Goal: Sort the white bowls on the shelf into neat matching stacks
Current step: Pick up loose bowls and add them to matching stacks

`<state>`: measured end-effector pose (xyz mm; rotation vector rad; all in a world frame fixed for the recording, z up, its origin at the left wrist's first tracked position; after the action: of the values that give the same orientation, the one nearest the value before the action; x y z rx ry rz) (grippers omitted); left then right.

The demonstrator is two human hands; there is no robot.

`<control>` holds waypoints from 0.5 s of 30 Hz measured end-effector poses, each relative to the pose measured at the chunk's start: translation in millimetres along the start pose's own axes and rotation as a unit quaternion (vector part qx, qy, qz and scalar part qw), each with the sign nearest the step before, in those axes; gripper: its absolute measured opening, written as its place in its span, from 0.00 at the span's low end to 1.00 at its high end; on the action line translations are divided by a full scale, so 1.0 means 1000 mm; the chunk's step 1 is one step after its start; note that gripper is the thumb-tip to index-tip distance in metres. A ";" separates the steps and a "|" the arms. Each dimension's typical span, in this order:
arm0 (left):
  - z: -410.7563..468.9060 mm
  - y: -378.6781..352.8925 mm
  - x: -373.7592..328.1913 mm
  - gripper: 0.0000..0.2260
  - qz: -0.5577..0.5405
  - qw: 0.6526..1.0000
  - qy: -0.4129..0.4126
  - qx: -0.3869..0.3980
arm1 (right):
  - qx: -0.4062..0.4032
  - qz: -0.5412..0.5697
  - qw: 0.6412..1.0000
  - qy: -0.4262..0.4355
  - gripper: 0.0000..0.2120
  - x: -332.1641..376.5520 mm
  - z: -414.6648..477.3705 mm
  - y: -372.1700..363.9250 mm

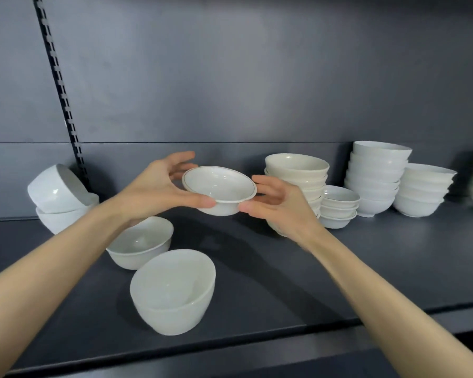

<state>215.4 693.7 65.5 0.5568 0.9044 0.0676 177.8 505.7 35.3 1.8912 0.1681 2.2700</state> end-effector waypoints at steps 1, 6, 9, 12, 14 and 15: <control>-0.002 -0.002 -0.007 0.55 -0.014 1.000 -0.006 -0.013 | -0.009 0.019 1.000 0.003 0.22 0.003 -0.007 0.006; -0.006 -0.027 -0.041 0.53 -0.059 0.997 -0.023 -0.044 | -0.053 0.047 0.997 0.026 0.30 0.017 -0.043 0.040; -0.003 -0.050 -0.064 0.50 -0.072 0.996 -0.034 -0.040 | -0.076 0.047 0.995 0.041 0.31 0.021 -0.063 0.069; 0.003 -0.081 -0.087 0.37 -0.074 0.996 -0.040 -0.024 | -0.097 0.046 0.993 0.054 0.30 0.027 -0.080 0.103; 0.011 -0.103 -0.100 0.23 -0.078 0.995 -0.048 -0.024 | -0.113 0.051 0.991 0.057 0.29 0.025 -0.089 0.130; 0.014 -0.115 -0.107 0.21 -0.083 0.995 -0.051 -0.026 | -0.117 0.051 0.990 0.056 0.28 0.023 -0.092 0.143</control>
<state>139.3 558.4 94.4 0.4311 0.8444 -0.0857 73.7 373.4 69.9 1.6906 -0.1763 2.3448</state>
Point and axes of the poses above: each hand's wrist, its own z-axis towards the middle knuckle, its own y-axis out of the back of the hand, x = y × z, the point moved 10 cm from there along z, towards the middle knuckle, and after that the axes turned 12 degrees about -y, right-handed, at the moved point
